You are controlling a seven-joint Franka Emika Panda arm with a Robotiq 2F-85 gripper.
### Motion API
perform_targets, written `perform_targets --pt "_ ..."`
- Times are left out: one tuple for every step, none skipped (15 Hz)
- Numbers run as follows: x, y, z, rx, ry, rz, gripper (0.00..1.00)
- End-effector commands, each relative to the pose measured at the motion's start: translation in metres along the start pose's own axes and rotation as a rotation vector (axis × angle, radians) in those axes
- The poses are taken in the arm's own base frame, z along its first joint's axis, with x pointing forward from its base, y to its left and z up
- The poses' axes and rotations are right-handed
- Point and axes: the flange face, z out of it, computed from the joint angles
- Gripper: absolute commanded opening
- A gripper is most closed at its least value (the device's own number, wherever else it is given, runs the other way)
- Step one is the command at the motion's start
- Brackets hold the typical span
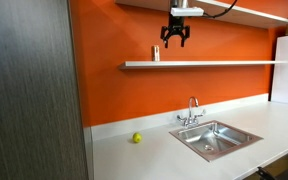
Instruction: Put the orange can on the bottom shelf.
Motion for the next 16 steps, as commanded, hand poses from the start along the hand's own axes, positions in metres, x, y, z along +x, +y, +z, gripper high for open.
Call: perform_targets --pt "-0.054 0.014 0.009 -0.006 -0.063 -0.004 1.0" --pt "-0.067 0.017 0.016 -0.01 -0.074 -0.001 1.0" --pt "-0.077 0.019 0.022 -0.009 -0.084 -0.003 1.0" --pt "-0.09 0.022 0.031 -0.009 -0.101 -0.003 1.0" --pt "-0.1 0.025 0.039 -0.008 -0.119 -0.004 1.0" --pt "-0.113 0.028 0.052 -0.012 -0.139 -0.003 1.0" --pt "-0.123 0.031 0.06 -0.015 -0.158 0.001 1.0" --pt "-0.136 0.035 0.074 -0.022 -0.184 0.003 1.0" --pt "-0.146 0.038 0.084 -0.025 -0.208 0.009 1.0" --pt "-0.158 0.041 0.094 -0.027 -0.231 0.009 1.0" --pt "-0.167 0.044 0.104 -0.034 -0.253 0.011 1.0" --pt "-0.175 0.048 0.112 -0.045 -0.271 0.021 1.0" --pt "-0.155 0.038 0.105 -0.052 -0.275 0.019 1.0" --pt "-0.163 0.041 0.113 -0.056 -0.29 0.023 1.0" --pt "-0.168 0.042 0.116 -0.057 -0.296 0.025 1.0" --pt "-0.17 0.043 0.118 -0.057 -0.298 0.026 1.0"
